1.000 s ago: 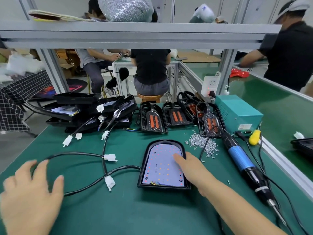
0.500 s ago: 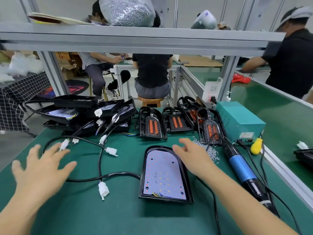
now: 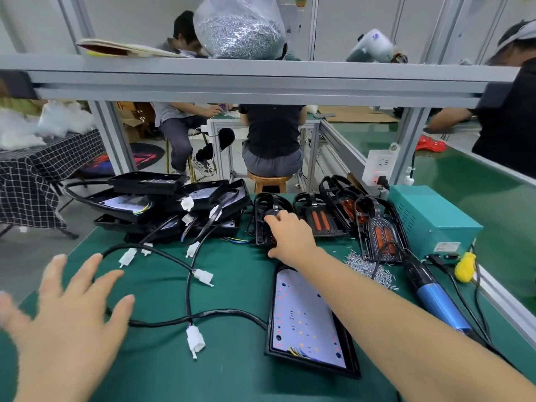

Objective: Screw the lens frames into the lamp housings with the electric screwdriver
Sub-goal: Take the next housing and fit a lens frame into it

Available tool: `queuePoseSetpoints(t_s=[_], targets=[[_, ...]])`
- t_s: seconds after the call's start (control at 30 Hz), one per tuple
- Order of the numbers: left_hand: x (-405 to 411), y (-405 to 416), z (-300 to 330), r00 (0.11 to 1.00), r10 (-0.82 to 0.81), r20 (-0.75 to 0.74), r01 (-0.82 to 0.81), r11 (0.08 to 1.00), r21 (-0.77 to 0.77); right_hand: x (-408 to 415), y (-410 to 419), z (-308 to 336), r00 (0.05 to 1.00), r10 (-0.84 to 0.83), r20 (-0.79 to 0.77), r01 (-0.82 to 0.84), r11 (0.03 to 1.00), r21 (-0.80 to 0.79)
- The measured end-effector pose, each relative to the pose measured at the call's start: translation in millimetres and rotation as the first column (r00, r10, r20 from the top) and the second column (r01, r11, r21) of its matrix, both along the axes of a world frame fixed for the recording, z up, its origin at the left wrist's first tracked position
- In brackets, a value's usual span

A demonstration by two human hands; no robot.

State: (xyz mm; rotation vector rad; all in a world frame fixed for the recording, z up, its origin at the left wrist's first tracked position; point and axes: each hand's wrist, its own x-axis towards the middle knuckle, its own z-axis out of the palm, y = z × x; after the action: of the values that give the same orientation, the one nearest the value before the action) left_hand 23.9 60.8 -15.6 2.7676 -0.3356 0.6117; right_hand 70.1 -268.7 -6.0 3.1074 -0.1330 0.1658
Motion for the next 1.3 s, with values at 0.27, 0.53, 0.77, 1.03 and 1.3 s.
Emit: queuePoseSetpoints(t_s=[0.27,0.53,0.77,1.03,1.3], targets=[[-24.5,-119.5,39.5,0.931,-0.343,-0.129,0.263,0.871,-0.415,8.7,0.6,-10.8,1.000,-0.016,-0.010,0.016,1.000,-0.026],[7.2,-212.1,0.9,0.540,-0.522,-0.660,0.000,0.784,-0.620,-12.0,-18.9,-14.4,0.976,0.062,0.206,-0.068,0.997,0.022],[3.0,-223.0,6.8,0.475,-0.568,-0.672,-0.137,0.706,-0.694,-21.2,-23.6,-18.3,0.955,0.070,0.287,-0.097,0.992,0.081],[-4.2,-187.6,-12.4,0.529,-0.669,-0.522,-0.493,0.259,-0.831,-94.5,-25.4,8.3,0.775,0.152,0.614,-0.258,0.962,0.088],[-15.0,-185.9,-11.6,0.592,-0.691,-0.414,-0.628,-0.074,-0.775,-192.3,-2.0,-2.1,0.819,0.265,0.509,-0.311,0.951,0.006]])
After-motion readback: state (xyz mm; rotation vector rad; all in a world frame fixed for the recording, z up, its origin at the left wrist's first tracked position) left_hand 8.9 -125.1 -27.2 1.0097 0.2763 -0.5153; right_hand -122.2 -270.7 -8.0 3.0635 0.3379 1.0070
